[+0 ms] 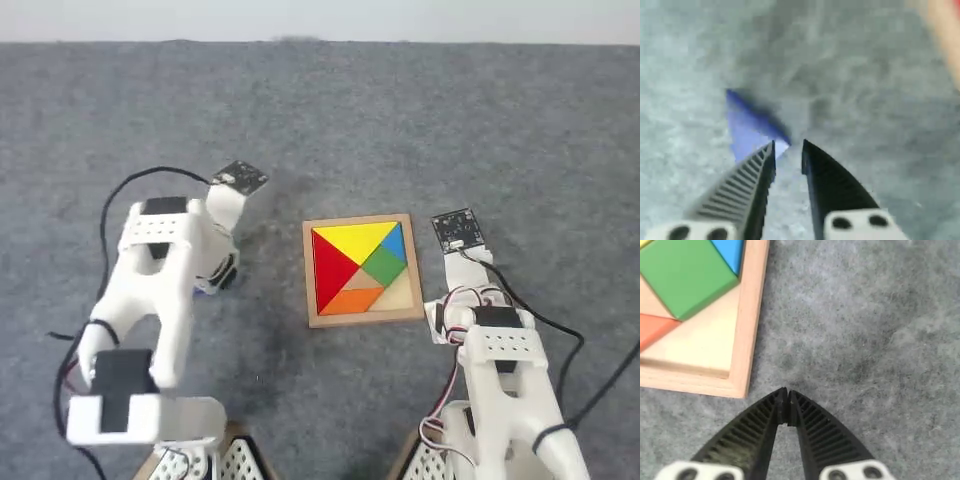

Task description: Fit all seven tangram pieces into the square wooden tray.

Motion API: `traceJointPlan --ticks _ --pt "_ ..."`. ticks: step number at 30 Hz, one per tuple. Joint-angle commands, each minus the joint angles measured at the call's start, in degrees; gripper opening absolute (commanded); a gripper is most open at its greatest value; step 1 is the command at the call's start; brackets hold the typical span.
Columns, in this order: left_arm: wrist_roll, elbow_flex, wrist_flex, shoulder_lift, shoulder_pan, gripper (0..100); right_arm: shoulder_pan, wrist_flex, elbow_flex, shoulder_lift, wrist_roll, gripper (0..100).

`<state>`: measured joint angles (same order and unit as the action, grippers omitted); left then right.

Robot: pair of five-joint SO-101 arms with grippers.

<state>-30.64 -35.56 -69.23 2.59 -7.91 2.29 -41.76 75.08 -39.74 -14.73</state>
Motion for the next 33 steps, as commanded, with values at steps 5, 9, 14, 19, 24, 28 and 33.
traceJointPlan --ticks 5,9,14,19,24,28,33 --pt "3.4 1.5 -2.8 6.2 1.3 19 0.5 0.7 -0.4 -2.0 -0.7 0.8" --pt "-3.1 1.0 -3.4 6.2 -4.3 20 0.5 0.7 -0.4 -2.0 -0.7 0.8" --pt "-6.7 -2.1 1.1 6.1 -8.4 20 0.5 0.7 -0.4 -2.1 -0.7 0.8" --pt "-7.2 -7.1 6.3 6.1 -6.3 21 0.5 0.7 -0.4 -2.1 -0.7 0.8" --pt "-7.2 -7.5 9.3 2.8 -6.4 22 0.5 0.7 -0.4 -2.1 -0.7 0.8" --pt "-6.9 -2.1 9.5 -7.0 -6.7 22 0.5 0.6 -0.4 -2.1 -0.7 0.8" --pt "-7.3 4.0 4.3 -12.8 -6.7 19 0.5 0.6 -0.4 -2.1 -0.7 0.8"
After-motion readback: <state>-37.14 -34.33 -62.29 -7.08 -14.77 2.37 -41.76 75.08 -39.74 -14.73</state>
